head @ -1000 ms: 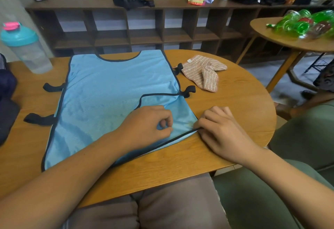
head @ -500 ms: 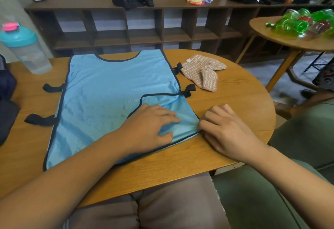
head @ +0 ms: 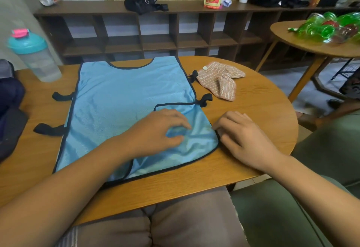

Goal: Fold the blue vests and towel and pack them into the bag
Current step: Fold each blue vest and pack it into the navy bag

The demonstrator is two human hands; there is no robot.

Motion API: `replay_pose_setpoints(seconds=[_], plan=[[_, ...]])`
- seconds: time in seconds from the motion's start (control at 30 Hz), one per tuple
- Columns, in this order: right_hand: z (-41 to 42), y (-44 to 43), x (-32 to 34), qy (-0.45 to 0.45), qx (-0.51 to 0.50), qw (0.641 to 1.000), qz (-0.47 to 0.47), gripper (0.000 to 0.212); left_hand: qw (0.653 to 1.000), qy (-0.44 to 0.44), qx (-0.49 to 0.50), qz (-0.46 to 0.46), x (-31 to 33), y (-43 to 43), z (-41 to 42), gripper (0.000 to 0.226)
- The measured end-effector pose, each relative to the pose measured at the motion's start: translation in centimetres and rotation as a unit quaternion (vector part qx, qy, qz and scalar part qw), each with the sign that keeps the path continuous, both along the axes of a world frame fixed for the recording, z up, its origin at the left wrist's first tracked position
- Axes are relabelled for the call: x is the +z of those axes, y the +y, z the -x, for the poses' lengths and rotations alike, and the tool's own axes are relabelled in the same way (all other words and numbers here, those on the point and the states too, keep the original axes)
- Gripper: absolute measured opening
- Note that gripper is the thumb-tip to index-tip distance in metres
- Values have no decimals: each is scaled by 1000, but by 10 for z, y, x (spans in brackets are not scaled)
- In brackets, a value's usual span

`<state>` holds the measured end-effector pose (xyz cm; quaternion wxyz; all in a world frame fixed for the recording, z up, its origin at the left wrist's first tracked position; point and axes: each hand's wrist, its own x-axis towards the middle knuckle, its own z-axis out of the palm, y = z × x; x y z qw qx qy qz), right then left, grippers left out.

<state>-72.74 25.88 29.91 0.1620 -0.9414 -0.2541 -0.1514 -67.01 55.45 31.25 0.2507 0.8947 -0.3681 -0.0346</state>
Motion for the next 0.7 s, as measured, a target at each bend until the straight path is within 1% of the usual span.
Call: replay_pose_setpoints(seconds=[0.1,0.17,0.2,0.3,0.37,0.43,0.5,0.57,0.63,0.7], plan=[[-7,7,0,-3,-13,1000,-23,12,988,-44,140,55,9,17,-11,15],[-10,14,-1,-2,1,1000,-20,10,974,-54,216,45,11,28,-16,15],[-11,18,-2,-1,13,1000,-17,10,971,-47,232,33,10,32,-17,16],[-15,24,-8,0,30,999,-21,9,971,-13,238,-6,6,39,-11,15],[-17,23,-13,-9,22,999,-33,8,969,-1,246,-33,2,39,-10,24],[-17,21,-18,-21,9,998,-56,8,964,-13,264,-42,-3,39,-13,33],[-15,20,-18,-28,-14,995,-93,8,957,-28,287,-32,-7,38,-24,32],[-13,20,-17,-28,-30,992,-118,8,952,-21,302,-34,-9,37,-35,32],[-11,21,-17,-26,-31,992,-116,8,952,-21,298,-61,-8,34,-41,34],[-11,22,-17,-28,-28,993,-111,8,951,-29,298,-83,-5,30,-44,31]])
